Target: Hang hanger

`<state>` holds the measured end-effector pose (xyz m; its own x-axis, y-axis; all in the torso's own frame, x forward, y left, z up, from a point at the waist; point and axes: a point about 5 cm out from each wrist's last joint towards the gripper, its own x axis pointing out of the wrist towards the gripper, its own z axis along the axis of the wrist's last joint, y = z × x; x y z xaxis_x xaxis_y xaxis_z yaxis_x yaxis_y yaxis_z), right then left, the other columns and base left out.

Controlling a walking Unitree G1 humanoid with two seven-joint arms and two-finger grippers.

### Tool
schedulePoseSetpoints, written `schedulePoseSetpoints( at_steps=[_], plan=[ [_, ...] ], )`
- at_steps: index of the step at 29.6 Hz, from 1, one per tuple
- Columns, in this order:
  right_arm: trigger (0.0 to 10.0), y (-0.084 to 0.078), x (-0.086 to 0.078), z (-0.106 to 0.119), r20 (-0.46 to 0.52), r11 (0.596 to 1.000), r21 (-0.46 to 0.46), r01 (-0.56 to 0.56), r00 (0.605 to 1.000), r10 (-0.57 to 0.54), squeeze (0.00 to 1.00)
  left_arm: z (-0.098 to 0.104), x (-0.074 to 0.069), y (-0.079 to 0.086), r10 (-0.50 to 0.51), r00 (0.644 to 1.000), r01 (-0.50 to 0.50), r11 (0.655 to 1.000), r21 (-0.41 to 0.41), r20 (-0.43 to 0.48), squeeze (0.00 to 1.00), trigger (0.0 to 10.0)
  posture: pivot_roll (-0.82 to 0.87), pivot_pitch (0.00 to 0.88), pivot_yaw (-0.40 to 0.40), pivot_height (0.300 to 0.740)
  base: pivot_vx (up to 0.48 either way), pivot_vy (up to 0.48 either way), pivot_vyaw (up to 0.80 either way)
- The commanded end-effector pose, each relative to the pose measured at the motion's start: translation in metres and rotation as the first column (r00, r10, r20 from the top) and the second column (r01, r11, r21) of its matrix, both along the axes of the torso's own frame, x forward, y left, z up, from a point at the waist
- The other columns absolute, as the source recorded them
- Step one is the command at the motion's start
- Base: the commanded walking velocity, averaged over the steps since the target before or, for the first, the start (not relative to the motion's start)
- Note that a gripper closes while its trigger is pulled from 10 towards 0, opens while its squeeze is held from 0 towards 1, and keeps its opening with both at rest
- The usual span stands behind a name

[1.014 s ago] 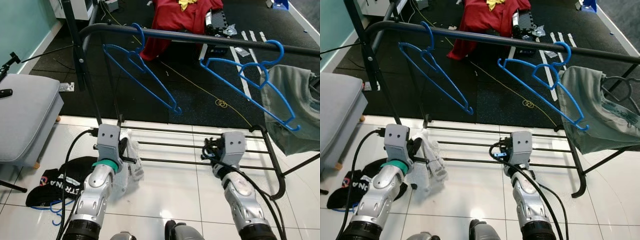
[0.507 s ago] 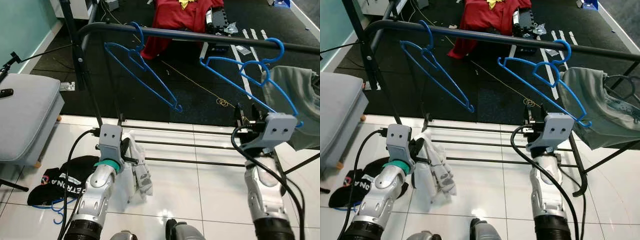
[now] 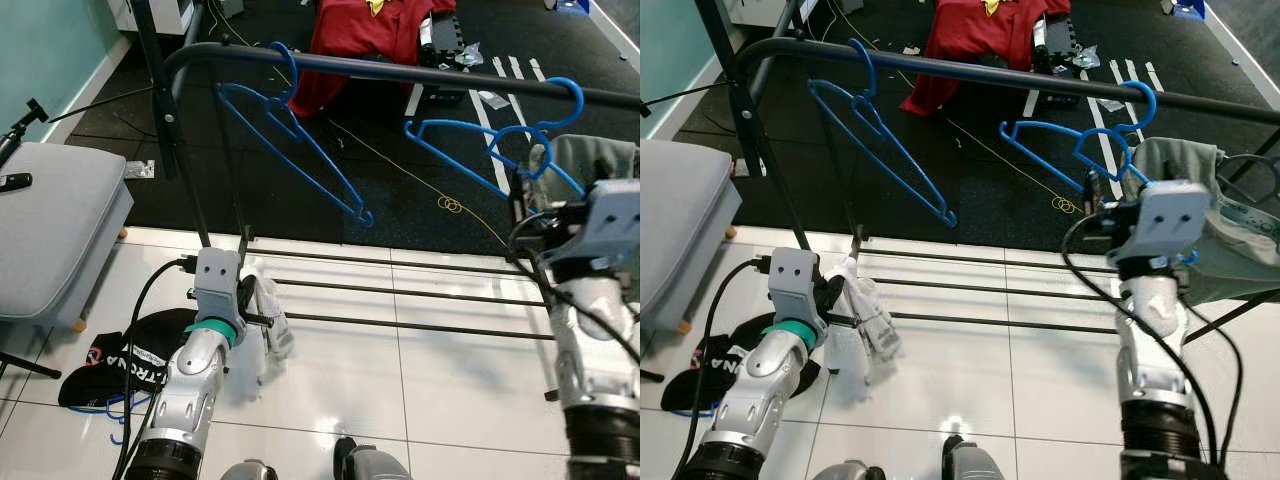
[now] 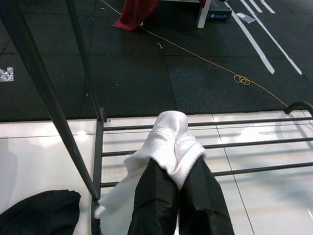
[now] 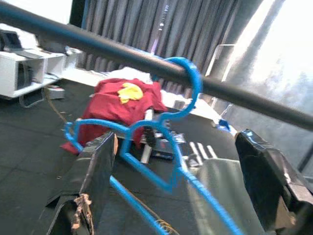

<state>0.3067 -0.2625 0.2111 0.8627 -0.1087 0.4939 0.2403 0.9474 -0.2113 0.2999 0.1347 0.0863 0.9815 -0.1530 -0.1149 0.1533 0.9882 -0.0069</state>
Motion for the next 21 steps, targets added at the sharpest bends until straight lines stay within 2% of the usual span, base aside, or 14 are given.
schedulePoseSetpoints(
  at_steps=[1,6,9,10,11,13,14,15,16,18,21],
  plan=[
    [10.0,-0.019,0.000,0.002,-0.026,0.998,0.007,0.061,0.998,-0.060,1.00,-0.003,-0.002,-0.001,-0.010,1.000,0.010,1.000,0.001,-0.010,0.00,10.0,-0.05,0.108,0.011,0.740,0.000,0.000,0.00],
    [10.0,-0.031,0.001,0.009,-0.029,0.997,0.001,0.083,0.996,-0.082,1.00,-0.003,-0.002,-0.001,-0.011,1.000,0.011,1.000,0.002,-0.010,0.00,10.0,-0.05,0.109,0.011,0.740,0.000,0.000,0.00],
    [10.0,-0.052,0.006,0.011,-0.119,0.994,0.045,0.103,0.988,-0.097,1.00,-0.003,-0.003,0.001,-0.010,1.000,0.010,1.000,0.004,-0.011,0.00,10.0,-0.05,0.111,0.013,0.740,0.000,0.000,0.00],
    [10.0,-0.052,0.006,0.011,-0.119,0.994,0.045,0.103,0.988,-0.097,1.00,-0.003,-0.003,0.001,-0.010,1.000,0.010,1.000,0.004,-0.011,0.00,10.0,-0.05,0.111,0.013,0.740,0.000,0.000,0.00],
    [10.0,-0.058,0.009,0.010,-0.156,0.994,0.045,0.096,0.984,-0.088,0.85,-0.003,-0.003,0.001,-0.010,1.000,0.010,1.000,0.004,-0.011,0.00,10.0,-0.05,0.115,0.015,0.740,0.000,0.000,0.00],
    [10.0,-0.058,0.009,0.010,-0.156,0.994,0.045,0.096,0.984,-0.088,0.85,-0.003,-0.003,0.001,-0.010,1.000,0.010,1.000,0.004,-0.011,0.00,10.0,-0.05,0.115,0.015,0.740,0.000,0.000,0.00],
    [10.0,-0.064,0.012,0.010,-0.200,0.996,0.043,0.079,0.977,-0.068,0.27,-0.003,-0.003,0.002,-0.009,1.000,0.009,1.000,0.006,-0.011,0.00,10.0,-0.05,0.121,0.019,0.740,0.000,0.000,0.00],
    [10.0,-0.064,0.012,0.010,-0.200,0.996,0.043,0.079,0.977,-0.068,0.27,-0.003,-0.003,0.002,-0.009,1.000,0.009,1.000,0.006,-0.011,0.00,10.0,-0.05,0.121,0.019,0.740,0.000,0.000,0.00],
    [10.0,-0.068,0.015,0.010,-0.234,0.997,0.044,0.060,0.971,-0.049,0.00,-0.002,-0.002,0.002,-0.009,1.000,0.009,1.000,0.008,-0.011,0.00,10.0,-0.05,0.129,0.021,0.740,0.000,0.000,0.00],
    [10.0,-0.072,0.019,0.011,-0.270,0.998,0.053,0.028,0.963,-0.012,0.00,-0.002,-0.002,0.003,-0.004,1.000,0.004,1.000,0.021,-0.007,0.00,10.0,-0.05,0.136,0.018,0.740,0.000,0.000,0.00],
    [10.0,-0.071,0.029,0.018,-0.300,0.987,0.097,-0.126,0.942,0.150,0.00,0.000,-0.002,0.008,0.013,1.000,-0.013,0.999,0.029,-0.003,0.00,10.0,-0.04,0.148,0.014,0.740,0.000,0.000,0.00]
  ],
)
